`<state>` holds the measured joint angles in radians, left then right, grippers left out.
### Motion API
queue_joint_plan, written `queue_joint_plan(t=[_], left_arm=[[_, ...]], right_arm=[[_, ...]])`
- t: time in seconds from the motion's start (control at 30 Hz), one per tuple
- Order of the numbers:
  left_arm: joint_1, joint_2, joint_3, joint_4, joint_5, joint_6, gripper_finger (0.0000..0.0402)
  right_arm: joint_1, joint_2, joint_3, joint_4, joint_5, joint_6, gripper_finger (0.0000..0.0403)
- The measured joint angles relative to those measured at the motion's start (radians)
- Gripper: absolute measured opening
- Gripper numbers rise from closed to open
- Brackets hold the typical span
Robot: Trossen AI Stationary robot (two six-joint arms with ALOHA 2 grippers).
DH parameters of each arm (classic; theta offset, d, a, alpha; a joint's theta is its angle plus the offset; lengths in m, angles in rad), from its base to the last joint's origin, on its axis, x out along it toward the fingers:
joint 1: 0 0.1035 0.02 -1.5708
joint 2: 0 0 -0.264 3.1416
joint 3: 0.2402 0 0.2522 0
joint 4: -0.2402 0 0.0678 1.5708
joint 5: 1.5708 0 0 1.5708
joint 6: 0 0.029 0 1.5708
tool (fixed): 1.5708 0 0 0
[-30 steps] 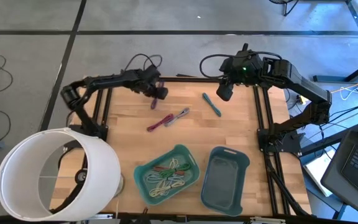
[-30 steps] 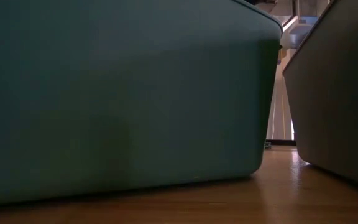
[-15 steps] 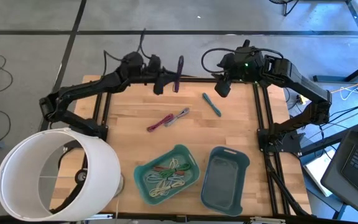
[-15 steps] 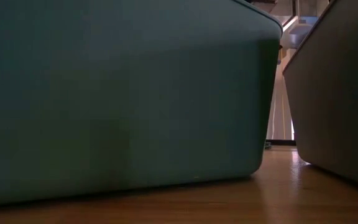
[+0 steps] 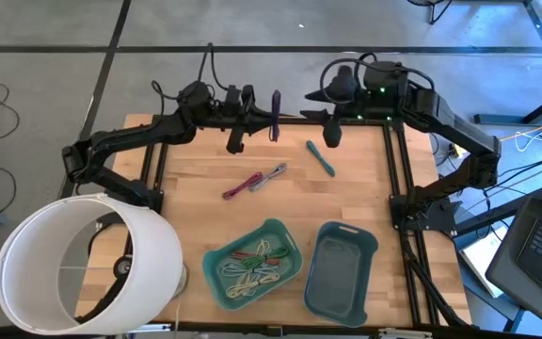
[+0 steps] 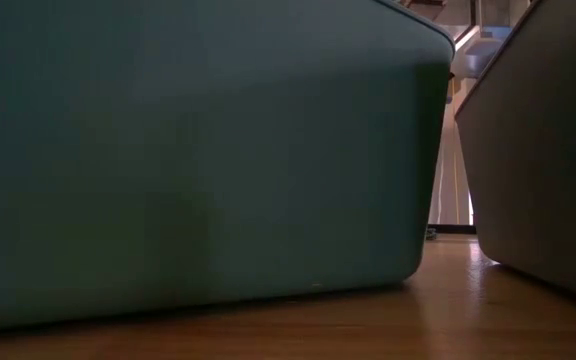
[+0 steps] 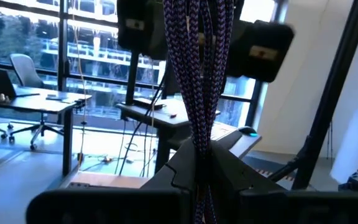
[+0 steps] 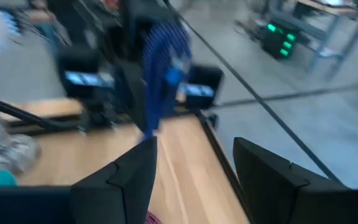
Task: Pick & Place USB Port
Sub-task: Put the violet patterned charger cable into the blue bin
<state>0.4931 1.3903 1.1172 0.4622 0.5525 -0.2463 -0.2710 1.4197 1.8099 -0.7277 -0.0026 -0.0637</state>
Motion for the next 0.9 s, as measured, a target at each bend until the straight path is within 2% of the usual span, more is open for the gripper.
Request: queue_joint_plan(t=[0.2,0.3,0.5,0.7,0.8,0.9], left_arm=[[0.000,0.000,0.000,0.070,0.000,-0.002,0.0016],[-0.002,0.000,0.000,0.079,0.004,-0.003,0.0016],[-0.002,0.000,0.000,0.077,0.018,-0.018,0.0016],[-0.001,0.000,0.000,0.073,0.032,-0.020,0.0016],[-0.001,0.000,0.000,0.072,0.050,-0.021,0.0016],[-0.001,0.001,0.000,0.061,0.061,-0.021,0.0016]], right_arm=[[0.000,0.061,0.000,0.091,-0.098,0.009,0.0216],[0.001,0.094,0.000,0.103,-0.111,0.016,0.0216],[0.005,0.129,0.000,0.197,-0.201,0.037,0.0216],[0.019,0.163,0.000,0.255,-0.204,0.034,0.0215],[0.020,0.180,0.000,0.263,-0.204,0.026,0.0198],[0.020,0.189,0.000,0.268,-0.203,0.004,0.0148]])
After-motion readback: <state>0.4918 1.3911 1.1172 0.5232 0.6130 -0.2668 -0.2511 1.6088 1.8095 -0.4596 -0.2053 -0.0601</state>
